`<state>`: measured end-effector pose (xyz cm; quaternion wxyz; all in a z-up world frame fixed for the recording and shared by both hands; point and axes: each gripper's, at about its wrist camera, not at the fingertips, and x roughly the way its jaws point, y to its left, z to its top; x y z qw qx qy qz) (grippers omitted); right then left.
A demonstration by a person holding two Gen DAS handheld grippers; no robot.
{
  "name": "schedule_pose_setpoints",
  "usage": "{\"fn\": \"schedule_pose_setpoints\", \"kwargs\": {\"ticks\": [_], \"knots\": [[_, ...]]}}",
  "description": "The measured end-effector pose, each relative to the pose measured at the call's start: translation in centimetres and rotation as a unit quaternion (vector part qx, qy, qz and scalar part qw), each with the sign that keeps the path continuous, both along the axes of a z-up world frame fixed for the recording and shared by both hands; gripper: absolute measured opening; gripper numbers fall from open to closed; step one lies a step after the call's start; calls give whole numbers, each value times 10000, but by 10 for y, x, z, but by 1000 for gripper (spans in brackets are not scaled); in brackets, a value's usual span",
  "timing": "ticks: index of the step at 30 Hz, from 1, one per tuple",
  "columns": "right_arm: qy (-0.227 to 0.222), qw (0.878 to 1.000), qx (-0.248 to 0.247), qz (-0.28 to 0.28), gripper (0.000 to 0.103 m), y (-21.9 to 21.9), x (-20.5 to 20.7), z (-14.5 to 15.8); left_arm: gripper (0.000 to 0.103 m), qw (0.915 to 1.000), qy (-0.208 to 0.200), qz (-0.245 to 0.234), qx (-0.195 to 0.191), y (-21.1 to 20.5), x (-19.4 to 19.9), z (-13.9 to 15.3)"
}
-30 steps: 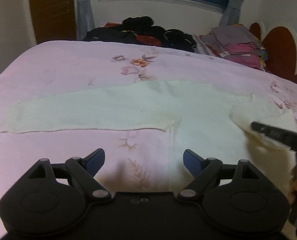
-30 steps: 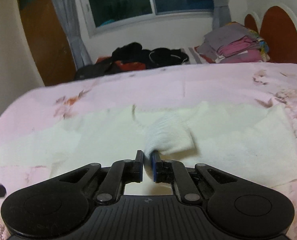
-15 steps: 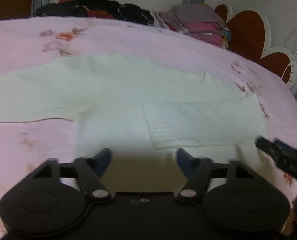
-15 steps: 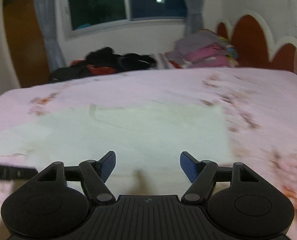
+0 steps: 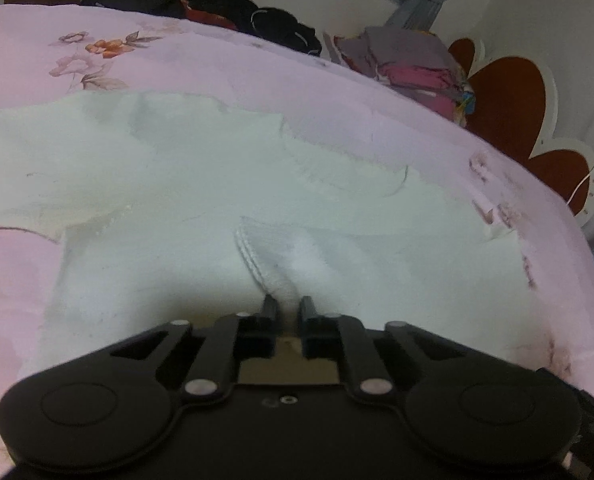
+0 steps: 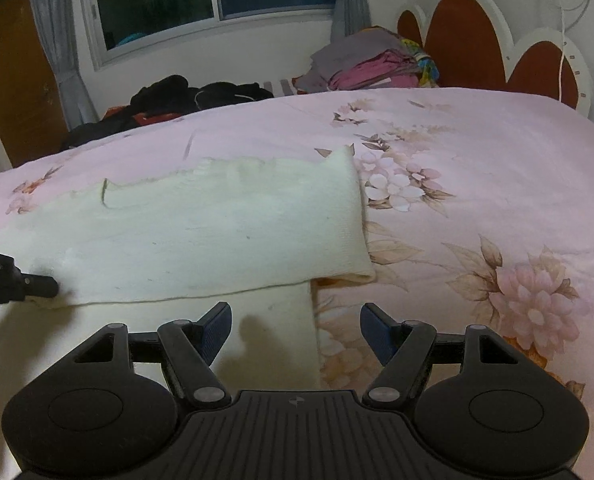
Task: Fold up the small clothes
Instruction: 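Grasp the other sleeve cuff with the left gripper and fold it across the body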
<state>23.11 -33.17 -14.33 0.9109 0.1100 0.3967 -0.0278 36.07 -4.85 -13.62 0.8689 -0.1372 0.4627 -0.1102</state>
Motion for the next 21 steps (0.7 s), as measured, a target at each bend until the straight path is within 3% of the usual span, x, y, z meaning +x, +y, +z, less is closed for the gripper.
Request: {"fn": "schedule_pose_setpoints", "kwargs": {"ticks": [6,11,15,19,21], "knots": [[74,10000,-27,43,71,-3,10,-9,8,9969,-602,90,-500,10,3,45],[68,9999,-69,114,71,0,24,-15,8,9919,-1064,294,-634,29,9,84],[24,10000,-6,60,70,-2,34,-18,8,9911,-1145,511,-443,45,15,86],[-116,9998,138,-62,68,-7,42,-14,8,9925,-906,782,-233,61,20,65],[-76,9997,237,-43,16,-9,48,-14,8,9932,-754,869,-162,66,21,53]]}}
